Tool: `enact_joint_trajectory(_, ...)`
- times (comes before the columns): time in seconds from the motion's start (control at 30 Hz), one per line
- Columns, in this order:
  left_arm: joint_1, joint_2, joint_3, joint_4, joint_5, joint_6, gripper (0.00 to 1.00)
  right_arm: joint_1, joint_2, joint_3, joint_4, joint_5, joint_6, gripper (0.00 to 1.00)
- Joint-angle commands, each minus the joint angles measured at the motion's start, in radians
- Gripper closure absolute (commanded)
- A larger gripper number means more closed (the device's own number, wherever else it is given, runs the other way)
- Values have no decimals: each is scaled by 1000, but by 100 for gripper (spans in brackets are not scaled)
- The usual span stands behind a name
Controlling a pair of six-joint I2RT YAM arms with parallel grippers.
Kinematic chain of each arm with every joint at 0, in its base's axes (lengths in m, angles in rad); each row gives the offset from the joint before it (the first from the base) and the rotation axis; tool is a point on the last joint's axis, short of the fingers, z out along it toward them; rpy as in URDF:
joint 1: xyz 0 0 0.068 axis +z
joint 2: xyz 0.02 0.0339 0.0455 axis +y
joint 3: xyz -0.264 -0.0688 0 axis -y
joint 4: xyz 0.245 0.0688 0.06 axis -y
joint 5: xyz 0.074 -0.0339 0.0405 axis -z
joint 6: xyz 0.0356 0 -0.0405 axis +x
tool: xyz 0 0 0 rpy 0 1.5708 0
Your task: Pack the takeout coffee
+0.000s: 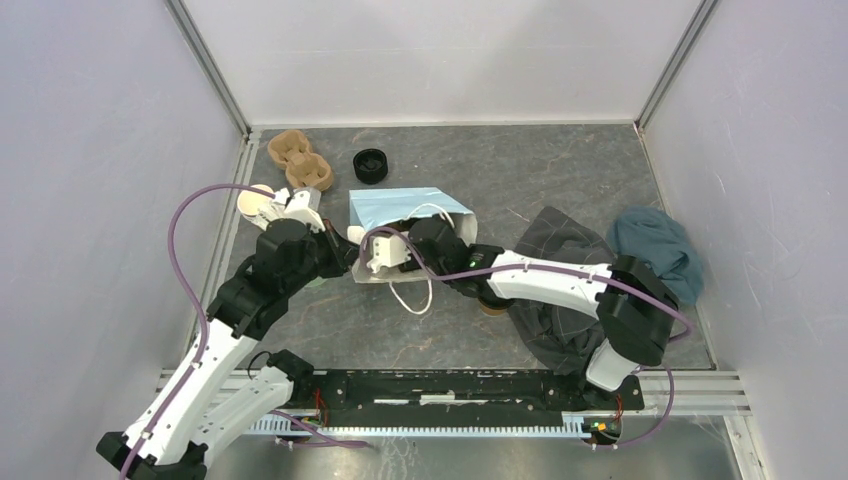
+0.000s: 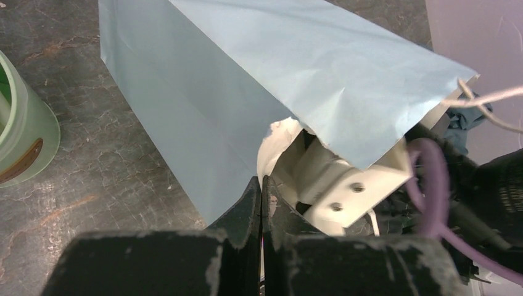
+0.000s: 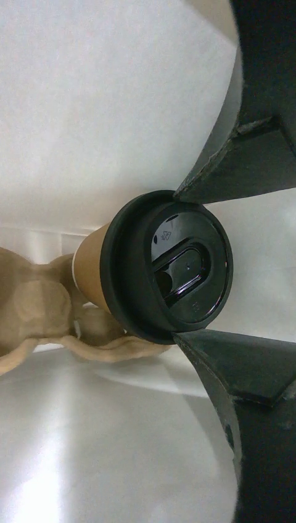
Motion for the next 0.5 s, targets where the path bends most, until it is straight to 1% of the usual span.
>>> enact_joint_trajectory(0.0, 1, -2, -10, 21, -10, -14, 98, -12, -52, 85, -103, -88, 128, 100)
enact_joint_trajectory(0.3, 1, -61, -145, 90, 16, 26, 98, -14, -118, 90, -207, -180, 207, 100)
enact_joint_trajectory(0.47, 1, -99, -192, 136, 18, 46, 98, -9, -174, 59, -246, -283, 212, 100)
